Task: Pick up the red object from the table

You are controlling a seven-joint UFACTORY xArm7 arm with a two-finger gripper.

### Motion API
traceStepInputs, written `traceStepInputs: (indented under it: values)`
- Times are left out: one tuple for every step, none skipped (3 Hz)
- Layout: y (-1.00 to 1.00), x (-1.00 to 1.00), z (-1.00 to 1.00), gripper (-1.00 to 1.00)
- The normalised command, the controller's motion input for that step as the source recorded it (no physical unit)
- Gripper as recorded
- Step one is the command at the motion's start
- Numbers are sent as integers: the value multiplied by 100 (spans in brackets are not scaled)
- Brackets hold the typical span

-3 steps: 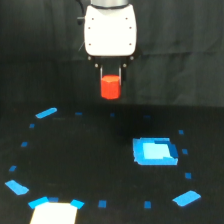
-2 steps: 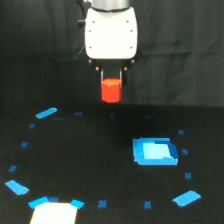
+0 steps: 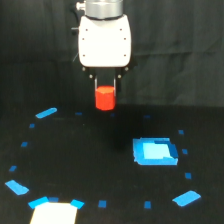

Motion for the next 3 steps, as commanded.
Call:
traceStepInputs:
  values:
    - [14,-57,-41,-100]
    - [30,1,-80,-82]
    - [45,-49,-42,-100]
